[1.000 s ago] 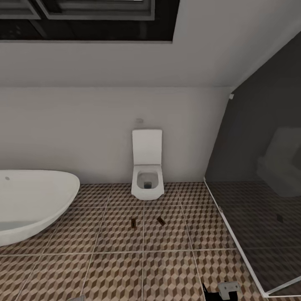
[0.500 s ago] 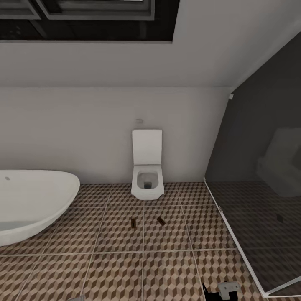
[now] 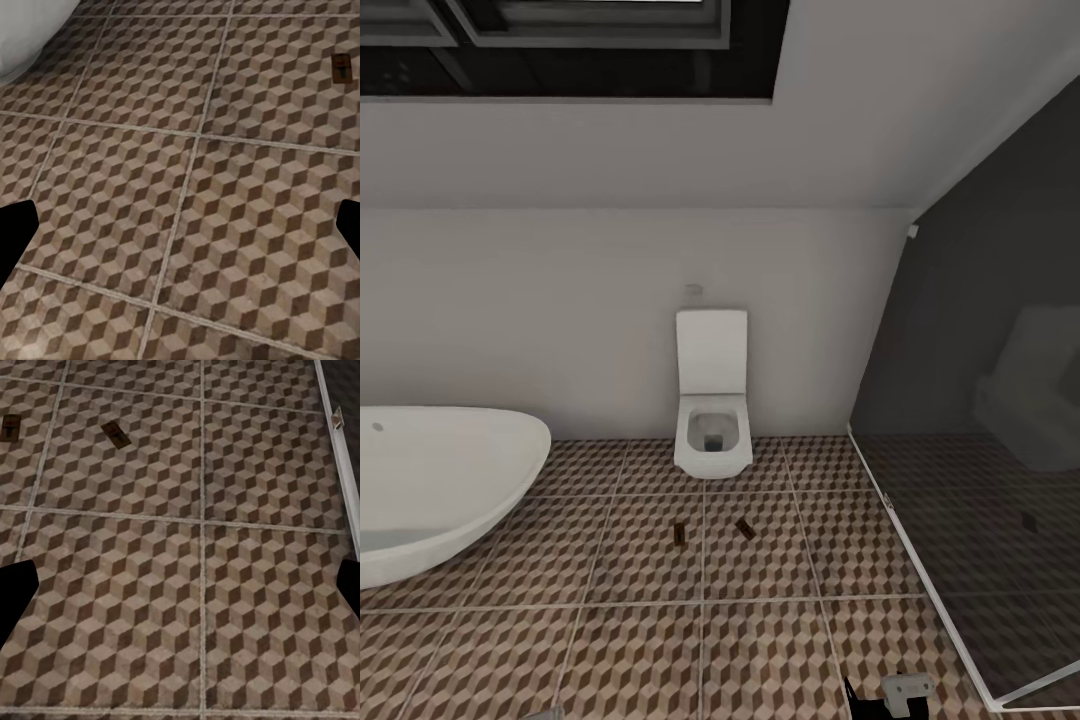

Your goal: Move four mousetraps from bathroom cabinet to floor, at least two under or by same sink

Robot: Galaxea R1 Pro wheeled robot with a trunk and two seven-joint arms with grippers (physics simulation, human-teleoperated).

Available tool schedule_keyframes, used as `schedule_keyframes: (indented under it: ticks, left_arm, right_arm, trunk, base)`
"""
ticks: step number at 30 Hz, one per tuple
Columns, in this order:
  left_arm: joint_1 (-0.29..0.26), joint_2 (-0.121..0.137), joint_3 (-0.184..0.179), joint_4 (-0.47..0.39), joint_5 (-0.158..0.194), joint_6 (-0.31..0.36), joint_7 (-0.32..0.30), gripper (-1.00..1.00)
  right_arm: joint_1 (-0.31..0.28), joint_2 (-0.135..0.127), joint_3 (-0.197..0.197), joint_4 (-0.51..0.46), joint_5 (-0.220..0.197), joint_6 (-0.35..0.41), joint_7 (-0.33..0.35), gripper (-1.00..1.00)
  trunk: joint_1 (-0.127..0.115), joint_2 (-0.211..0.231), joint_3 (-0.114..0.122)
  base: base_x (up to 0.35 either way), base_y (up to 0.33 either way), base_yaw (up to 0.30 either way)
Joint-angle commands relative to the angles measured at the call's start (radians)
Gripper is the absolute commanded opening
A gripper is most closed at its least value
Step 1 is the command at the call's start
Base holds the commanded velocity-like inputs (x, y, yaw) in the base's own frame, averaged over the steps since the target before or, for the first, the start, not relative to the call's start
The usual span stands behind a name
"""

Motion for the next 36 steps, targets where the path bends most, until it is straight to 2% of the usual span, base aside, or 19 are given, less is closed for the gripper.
schedule_keyframes:
  ticks: [1,17,36]
  left_arm:
    - [-0.001,-0.001,-0.009,0.003,0.002,-0.003,0.006,1.0]
    - [-0.001,-0.001,-0.009,0.003,0.0,-0.003,0.006,1.0]
    - [-0.001,-0.001,-0.009,0.003,0.0,-0.002,0.006,1.0]
  right_arm:
    - [-0.001,-0.001,0.009,0.0,-0.01,-0.003,-0.003,1.0]
    - [-0.001,-0.001,0.009,0.0,-0.009,-0.003,-0.003,1.0]
    - [0.001,-0.001,0.009,0.0,-0.007,-0.003,-0.003,1.0]
  trunk:
    - [0.001,-0.002,-0.002]
    - [0.001,-0.002,-0.001]
    - [0.001,-0.002,0.03]
  base:
    - [0.0,0.0,0.0]
    - [0.0,0.0,0.0]
    - [0.0,0.0,0.0]
